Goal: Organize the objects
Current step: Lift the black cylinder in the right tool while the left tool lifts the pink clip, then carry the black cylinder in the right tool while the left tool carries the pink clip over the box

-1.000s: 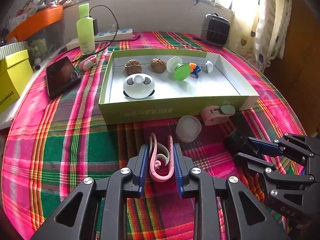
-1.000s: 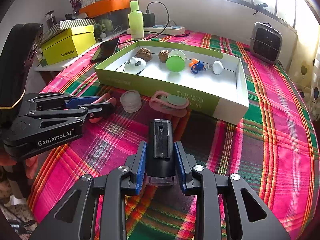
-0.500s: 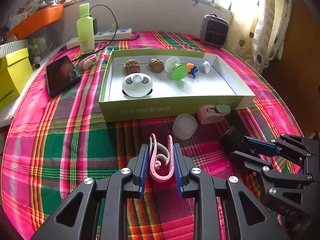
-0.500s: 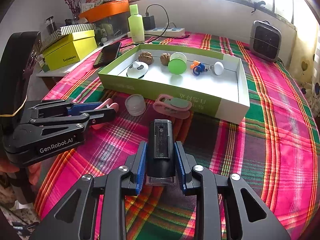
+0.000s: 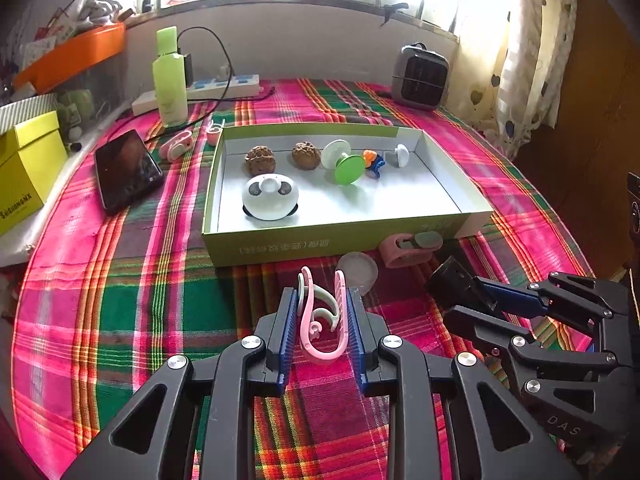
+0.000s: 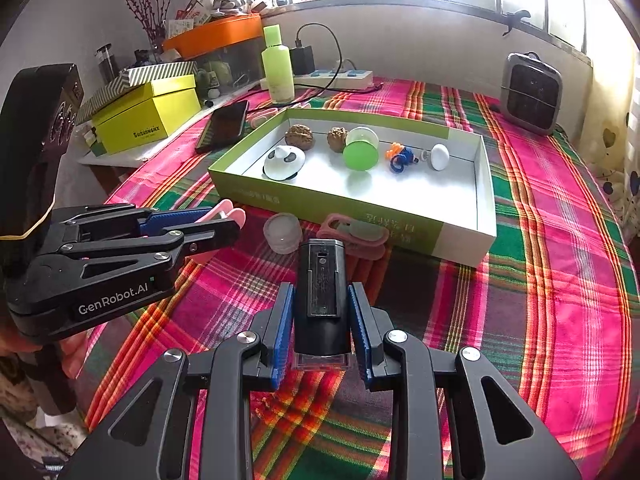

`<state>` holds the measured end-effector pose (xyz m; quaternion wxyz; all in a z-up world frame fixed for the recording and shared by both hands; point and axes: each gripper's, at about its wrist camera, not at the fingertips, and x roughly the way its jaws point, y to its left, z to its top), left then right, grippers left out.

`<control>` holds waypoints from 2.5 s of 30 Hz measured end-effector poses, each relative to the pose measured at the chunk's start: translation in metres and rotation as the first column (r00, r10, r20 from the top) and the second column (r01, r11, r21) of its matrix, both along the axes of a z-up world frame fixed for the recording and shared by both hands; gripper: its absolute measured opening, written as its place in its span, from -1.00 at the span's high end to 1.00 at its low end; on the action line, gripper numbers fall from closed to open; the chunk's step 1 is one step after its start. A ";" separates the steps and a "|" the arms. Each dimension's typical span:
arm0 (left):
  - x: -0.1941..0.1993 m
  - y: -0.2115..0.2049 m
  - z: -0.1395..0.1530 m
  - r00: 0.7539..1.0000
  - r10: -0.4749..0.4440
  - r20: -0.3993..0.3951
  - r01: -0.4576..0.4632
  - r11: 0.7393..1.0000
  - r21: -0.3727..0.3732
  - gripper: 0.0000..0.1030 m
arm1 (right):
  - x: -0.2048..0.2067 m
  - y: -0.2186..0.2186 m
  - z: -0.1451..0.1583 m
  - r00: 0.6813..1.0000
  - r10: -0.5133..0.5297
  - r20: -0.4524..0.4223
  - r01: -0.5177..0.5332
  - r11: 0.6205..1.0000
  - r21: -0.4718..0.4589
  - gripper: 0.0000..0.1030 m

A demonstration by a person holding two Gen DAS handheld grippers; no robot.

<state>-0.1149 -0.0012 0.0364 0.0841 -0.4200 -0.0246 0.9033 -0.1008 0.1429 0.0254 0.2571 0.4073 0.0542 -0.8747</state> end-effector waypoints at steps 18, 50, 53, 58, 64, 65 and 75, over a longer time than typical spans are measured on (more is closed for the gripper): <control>-0.013 0.005 0.014 1.000 -0.006 -0.014 0.007 1.000 0.026 0.57 | -0.013 0.007 0.017 0.998 -0.061 -0.017 0.060 0.998 -0.020 0.44; -0.090 0.017 0.010 1.000 -0.001 0.020 0.000 0.998 0.055 0.57 | -0.097 0.015 0.019 0.986 -0.163 0.021 0.164 0.986 -0.019 0.44; -0.096 0.018 0.008 1.000 -0.001 0.024 -0.001 0.998 0.055 0.57 | -0.104 0.014 0.017 0.986 -0.165 0.029 0.166 0.986 -0.021 0.44; -0.105 0.018 0.004 0.999 0.005 0.038 -0.008 0.998 0.057 0.57 | -0.113 0.012 0.013 0.986 -0.164 0.043 0.165 0.986 -0.013 0.44; -0.111 0.019 -0.002 0.999 0.008 0.052 -0.011 0.999 0.050 0.57 | -0.121 0.009 0.003 0.985 -0.160 0.065 0.160 0.987 0.003 0.44; -0.112 0.019 -0.003 0.999 0.008 0.053 -0.010 0.999 0.051 0.57 | -0.122 0.009 0.002 0.985 -0.161 0.068 0.161 0.987 0.005 0.44; -0.120 0.020 -0.012 0.997 0.004 0.078 -0.008 0.999 0.044 0.57 | -0.133 0.006 -0.006 0.984 -0.157 0.080 0.154 0.987 0.041 0.44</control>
